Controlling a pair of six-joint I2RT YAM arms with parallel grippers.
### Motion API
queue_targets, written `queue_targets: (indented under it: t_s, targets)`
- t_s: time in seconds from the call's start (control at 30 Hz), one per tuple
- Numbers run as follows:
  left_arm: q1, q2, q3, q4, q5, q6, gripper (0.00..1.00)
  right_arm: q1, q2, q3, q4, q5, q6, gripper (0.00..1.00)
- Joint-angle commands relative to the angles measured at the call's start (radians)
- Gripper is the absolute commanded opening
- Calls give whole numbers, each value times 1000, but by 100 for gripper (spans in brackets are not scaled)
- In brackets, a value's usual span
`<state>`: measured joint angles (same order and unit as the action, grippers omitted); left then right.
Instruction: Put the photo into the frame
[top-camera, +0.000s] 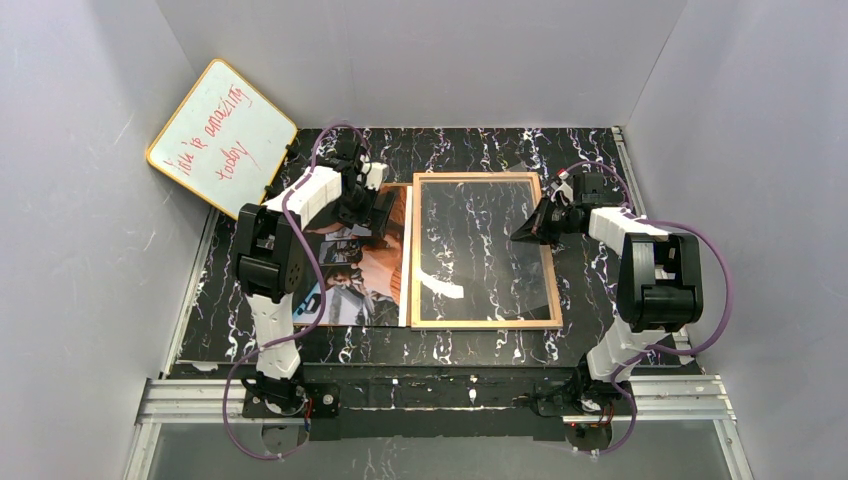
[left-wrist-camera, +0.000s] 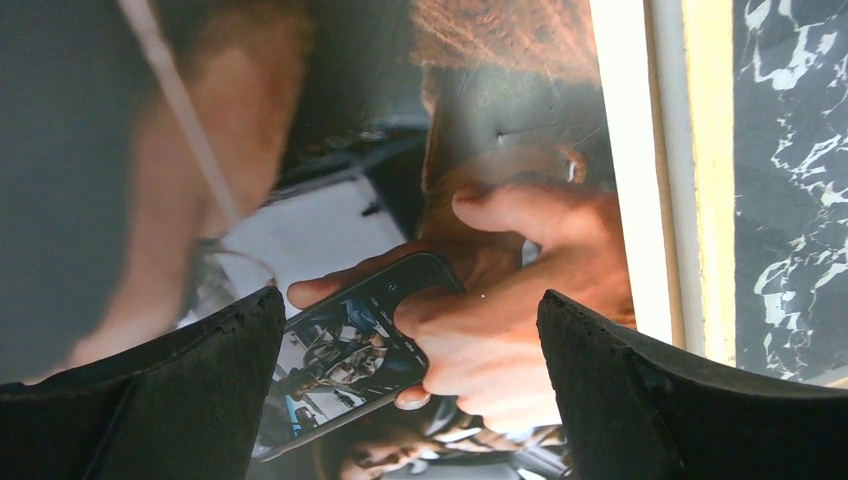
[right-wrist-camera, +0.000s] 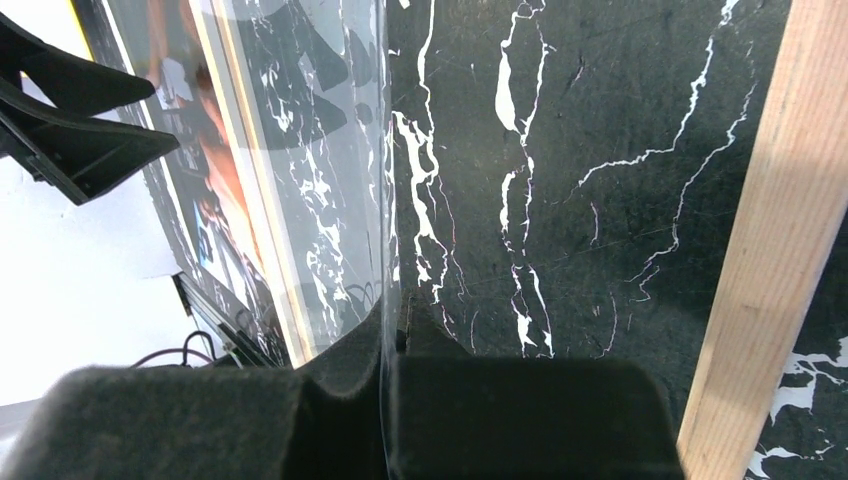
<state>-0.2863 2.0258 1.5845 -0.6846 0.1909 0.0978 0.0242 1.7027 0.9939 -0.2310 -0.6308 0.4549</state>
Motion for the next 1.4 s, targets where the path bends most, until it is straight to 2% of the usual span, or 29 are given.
queue_targets:
  t_s: [0.0, 0.87, 1.13, 1.37]
  targets:
    - [-1, -26, -21, -16, -12, 15, 95, -7, -19, 1, 57, -14, 24, 1]
    - [-1, -28, -25, -12, -22, 23, 96, -56, 0, -1, 84, -52, 39, 1]
    - [-11, -22, -47, 4, -13, 19, 96, -57, 2, -63, 218, -145, 118, 1]
    - [-69, 8, -72, 31, -12, 8, 96, -76, -12, -178, 495, -303, 278, 1]
